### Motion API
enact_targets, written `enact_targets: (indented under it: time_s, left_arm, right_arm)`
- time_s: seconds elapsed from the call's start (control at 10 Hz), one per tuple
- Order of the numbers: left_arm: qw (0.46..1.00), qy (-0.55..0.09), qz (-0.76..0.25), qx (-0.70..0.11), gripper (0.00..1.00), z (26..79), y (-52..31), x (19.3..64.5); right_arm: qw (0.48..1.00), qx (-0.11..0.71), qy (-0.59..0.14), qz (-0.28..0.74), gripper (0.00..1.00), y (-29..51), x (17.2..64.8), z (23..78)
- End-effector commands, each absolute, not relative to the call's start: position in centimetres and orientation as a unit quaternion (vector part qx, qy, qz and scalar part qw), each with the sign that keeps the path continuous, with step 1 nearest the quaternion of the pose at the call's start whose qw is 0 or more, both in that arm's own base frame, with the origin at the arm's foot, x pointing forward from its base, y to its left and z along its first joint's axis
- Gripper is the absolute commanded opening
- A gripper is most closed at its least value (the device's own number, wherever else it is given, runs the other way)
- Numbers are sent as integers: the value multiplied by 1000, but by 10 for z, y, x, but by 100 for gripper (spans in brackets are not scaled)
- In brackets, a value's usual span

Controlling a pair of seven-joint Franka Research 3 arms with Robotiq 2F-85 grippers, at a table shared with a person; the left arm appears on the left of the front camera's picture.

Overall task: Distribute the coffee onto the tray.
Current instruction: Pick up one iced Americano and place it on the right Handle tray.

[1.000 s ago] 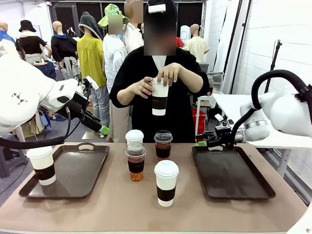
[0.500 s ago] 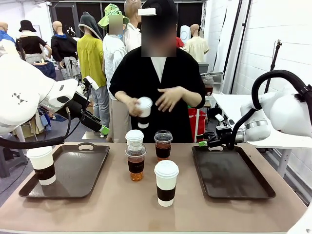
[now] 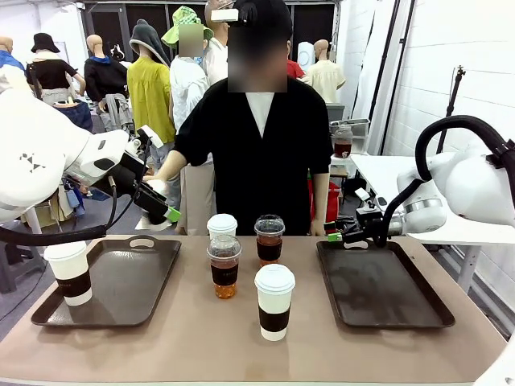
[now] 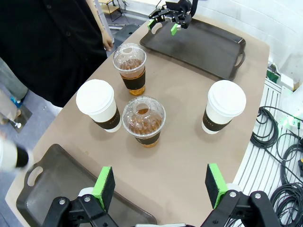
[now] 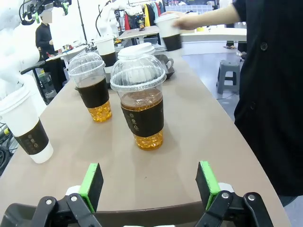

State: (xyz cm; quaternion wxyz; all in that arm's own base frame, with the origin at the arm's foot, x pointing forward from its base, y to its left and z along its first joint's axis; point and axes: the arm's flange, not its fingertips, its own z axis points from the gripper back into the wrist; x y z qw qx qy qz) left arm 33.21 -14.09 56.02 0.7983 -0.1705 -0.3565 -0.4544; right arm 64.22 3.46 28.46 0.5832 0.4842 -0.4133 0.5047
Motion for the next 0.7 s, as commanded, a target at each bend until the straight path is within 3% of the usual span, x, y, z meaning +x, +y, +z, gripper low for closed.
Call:
enact_targets:
  time_s: [0.0,0.6]
  left_arm:
    - [798,-356,-454,-175,100,559,-140,332]
    - [798,-356,-454,-175,100,559,-140,332]
  right_arm:
    - [582,484,-415,505,100,36,643,285]
    - [582,484,-415,505,100,36,643,285]
